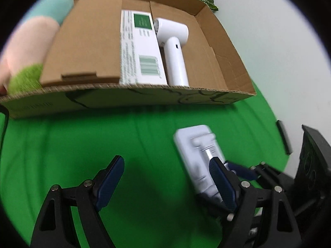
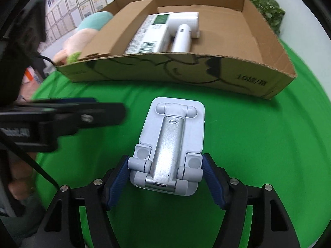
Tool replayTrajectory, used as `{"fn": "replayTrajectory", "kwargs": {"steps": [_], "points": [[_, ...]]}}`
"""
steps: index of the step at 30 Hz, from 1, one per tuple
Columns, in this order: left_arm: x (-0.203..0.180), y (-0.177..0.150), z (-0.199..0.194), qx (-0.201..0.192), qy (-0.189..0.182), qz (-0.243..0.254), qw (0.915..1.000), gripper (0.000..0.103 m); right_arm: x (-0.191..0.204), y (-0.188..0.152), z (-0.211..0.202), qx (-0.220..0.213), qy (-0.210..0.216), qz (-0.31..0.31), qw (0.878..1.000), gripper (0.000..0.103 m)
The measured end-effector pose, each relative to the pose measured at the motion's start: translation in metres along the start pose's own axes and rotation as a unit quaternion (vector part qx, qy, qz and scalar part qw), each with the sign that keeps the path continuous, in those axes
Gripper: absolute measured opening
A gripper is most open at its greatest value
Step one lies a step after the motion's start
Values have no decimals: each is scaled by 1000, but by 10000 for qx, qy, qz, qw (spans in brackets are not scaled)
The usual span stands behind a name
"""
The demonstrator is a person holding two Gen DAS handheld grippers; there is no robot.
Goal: Organize objects
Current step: 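Move the right gripper to the white phone stand and grasp it, then lift the phone stand with the right gripper and carry it over the box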
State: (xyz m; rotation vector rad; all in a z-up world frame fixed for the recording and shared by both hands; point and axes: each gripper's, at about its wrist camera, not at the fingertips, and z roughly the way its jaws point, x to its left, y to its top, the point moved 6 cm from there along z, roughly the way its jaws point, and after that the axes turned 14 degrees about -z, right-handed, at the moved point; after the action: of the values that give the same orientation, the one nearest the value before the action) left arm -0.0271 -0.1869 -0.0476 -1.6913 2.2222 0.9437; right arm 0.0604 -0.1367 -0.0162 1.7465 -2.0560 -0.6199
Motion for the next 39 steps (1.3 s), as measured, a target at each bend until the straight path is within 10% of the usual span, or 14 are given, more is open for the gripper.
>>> {"fn": "replayTrajectory", "kwargs": {"steps": [10, 17, 27, 39], "points": [[1, -9, 3, 311, -689, -392, 9964, 82, 18, 2, -6, -205, 880, 213, 9957, 67], [6, -15, 2, 392, -675, -483, 9958, 47, 42, 2, -7, -289, 1412, 106, 9895, 67], [-10, -5, -36, 52, -968, -331, 9947, 32, 56, 16, -34, -759, 1007, -331, 9915, 66], [-97, 57, -117, -800, -1367, 902, 9832, 29, 30, 99, -112, -2311, 167, -342, 9722, 63]]}}
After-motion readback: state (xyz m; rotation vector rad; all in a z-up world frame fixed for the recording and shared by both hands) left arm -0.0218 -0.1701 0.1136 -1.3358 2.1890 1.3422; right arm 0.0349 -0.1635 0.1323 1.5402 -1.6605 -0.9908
